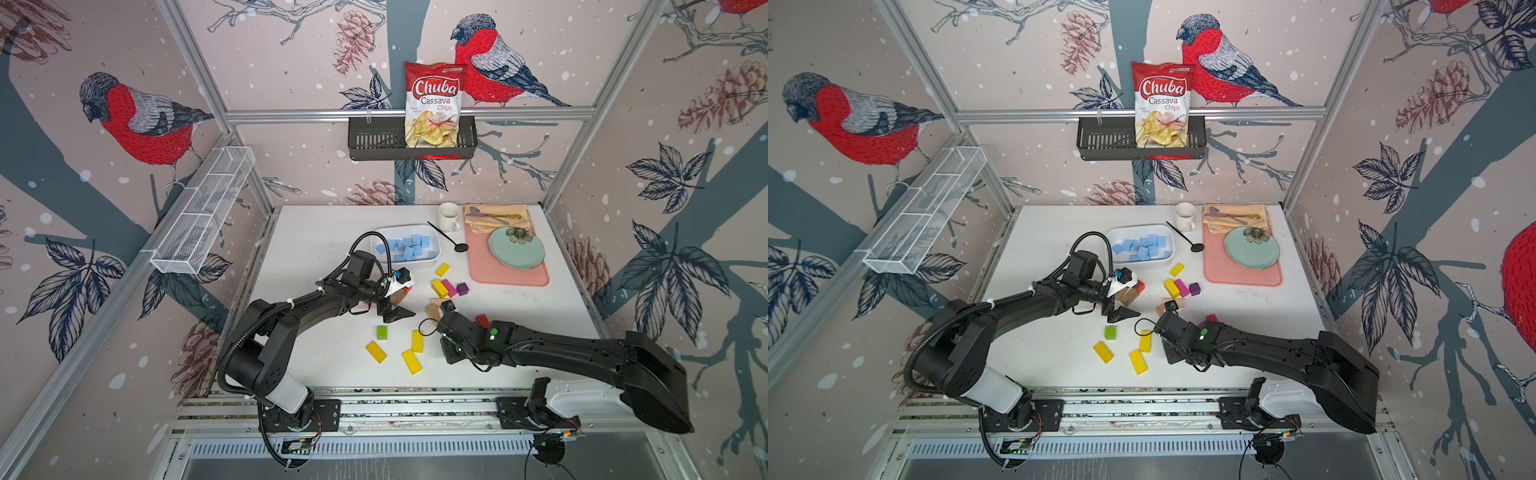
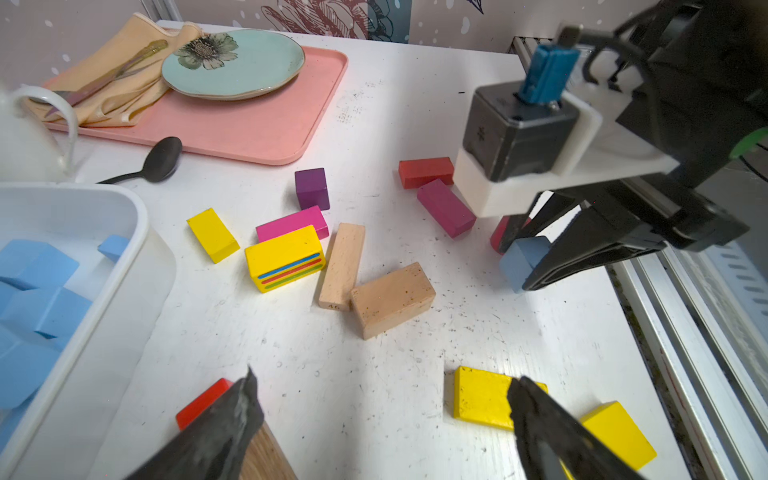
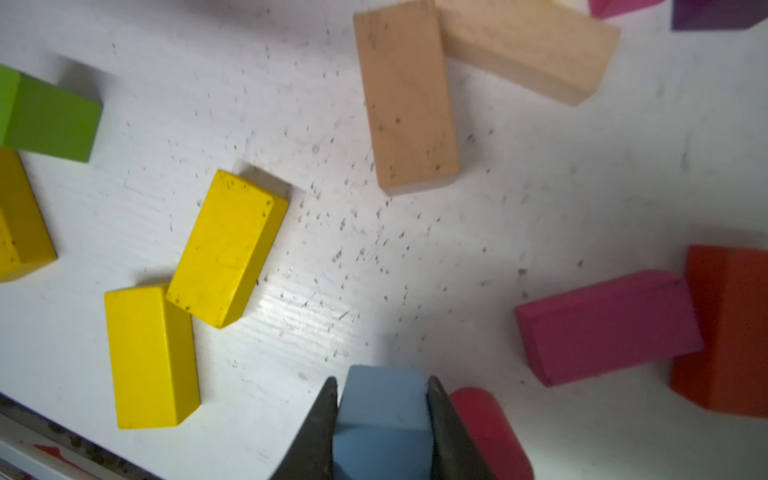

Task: Pick out the blue building blocks
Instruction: Pick up the building block from the center of the board.

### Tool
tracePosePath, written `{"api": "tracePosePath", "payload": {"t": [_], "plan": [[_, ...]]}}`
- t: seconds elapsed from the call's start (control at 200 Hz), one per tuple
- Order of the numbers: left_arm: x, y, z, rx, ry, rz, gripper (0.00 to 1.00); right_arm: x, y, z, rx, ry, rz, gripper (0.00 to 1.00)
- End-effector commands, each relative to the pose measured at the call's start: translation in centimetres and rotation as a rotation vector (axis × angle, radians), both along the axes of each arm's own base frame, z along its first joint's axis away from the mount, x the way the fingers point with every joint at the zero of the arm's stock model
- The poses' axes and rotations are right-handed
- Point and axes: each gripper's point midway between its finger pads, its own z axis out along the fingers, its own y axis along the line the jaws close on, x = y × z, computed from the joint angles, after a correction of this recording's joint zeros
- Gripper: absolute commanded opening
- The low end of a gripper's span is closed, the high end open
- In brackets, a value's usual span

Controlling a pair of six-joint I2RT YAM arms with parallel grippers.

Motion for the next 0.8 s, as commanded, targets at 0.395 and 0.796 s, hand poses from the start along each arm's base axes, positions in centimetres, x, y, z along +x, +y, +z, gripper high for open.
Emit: {"api": "tracePosePath", "payload": {"t": [0.395, 0.796], "plan": [[4.8, 2.9, 4.6, -0.121, -0.190, 0.362, 0.96, 12.9, 0.7, 7.2, 0.095, -0.221, -0.062, 0.17], [6.3, 5.3, 6.0, -0.190, -0.233, 0.544, 0.96, 22.4, 4.6, 9.9, 0.110, -0.292, -0.042, 0.17]]}}
